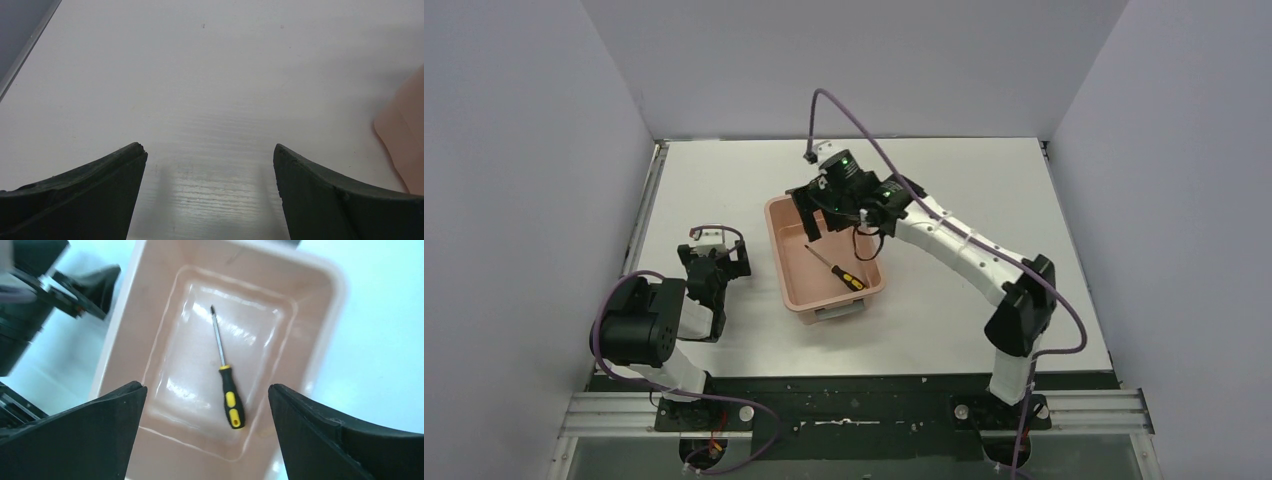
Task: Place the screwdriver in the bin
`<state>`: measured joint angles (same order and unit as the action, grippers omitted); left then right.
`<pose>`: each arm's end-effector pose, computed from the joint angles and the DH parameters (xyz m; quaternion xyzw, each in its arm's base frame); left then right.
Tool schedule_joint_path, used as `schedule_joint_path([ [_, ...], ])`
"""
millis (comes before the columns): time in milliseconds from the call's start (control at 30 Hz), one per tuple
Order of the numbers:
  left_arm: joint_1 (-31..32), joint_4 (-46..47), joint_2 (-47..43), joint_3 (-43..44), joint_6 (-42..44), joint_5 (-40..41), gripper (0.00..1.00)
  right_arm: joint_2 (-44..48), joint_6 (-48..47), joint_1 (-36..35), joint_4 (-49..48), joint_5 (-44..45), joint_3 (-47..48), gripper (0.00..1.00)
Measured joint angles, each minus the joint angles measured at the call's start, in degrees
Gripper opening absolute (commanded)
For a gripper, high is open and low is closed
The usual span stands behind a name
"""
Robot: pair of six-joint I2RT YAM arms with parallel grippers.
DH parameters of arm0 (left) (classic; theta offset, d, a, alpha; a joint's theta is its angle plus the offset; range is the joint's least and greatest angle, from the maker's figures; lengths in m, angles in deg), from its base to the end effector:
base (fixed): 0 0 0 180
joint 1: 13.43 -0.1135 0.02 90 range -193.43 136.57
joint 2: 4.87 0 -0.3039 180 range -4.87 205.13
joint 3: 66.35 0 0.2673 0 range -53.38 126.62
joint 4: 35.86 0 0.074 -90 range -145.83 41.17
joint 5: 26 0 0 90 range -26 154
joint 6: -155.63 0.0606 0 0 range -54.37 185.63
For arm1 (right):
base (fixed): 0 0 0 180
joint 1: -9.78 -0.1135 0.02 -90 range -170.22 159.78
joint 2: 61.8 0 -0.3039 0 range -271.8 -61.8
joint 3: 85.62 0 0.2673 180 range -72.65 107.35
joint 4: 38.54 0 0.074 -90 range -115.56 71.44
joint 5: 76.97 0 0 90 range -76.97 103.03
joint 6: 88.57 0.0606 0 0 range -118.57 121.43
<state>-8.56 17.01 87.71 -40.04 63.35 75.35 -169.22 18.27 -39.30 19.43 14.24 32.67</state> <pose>0.2711 -0.0111 0.1415 -0.0436 0.7821 0.0390 0.6204 0.3056 0.3506 0.3553 -0.2547 0.8952 0.1907 0.3122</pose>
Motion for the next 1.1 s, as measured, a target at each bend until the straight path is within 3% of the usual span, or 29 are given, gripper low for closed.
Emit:
schedule_joint_path([
  [133, 0.0, 0.0, 0.0, 0.0, 0.02, 0.0, 0.97, 8.74, -2.78, 3.91, -3.8, -0.57, -2.49, 1.0],
  [300, 0.0, 0.0, 0.0, 0.0, 0.02, -0.02, 0.97, 21.14, -6.4, 8.74, -10.88, 5.18, -14.91, 1.0],
  [433, 0.0, 0.0, 0.0, 0.0, 0.02, 0.0, 0.97, 29.29, -7.96, 13.79, -18.34, 10.56, -29.86, 1.0],
  [667, 0.0, 0.0, 0.0, 0.0, 0.02, 0.0, 0.97, 36.89, -6.73, 29.14, -31.45, 13.75, -56.52, 1.0],
  [833, 0.0, 0.0, 0.0, 0.0, 0.02, 0.0, 0.97, 39.78, -5.92, 30.53, -40.15, 14.73, -69.66, 1.0],
  [1100, 0.0, 0.0, 0.0, 0.0, 0.0, 0.0, 0.97, 40.11, -5.66, 30.69, -50.64, 16.81, -78.27, 1.0],
])
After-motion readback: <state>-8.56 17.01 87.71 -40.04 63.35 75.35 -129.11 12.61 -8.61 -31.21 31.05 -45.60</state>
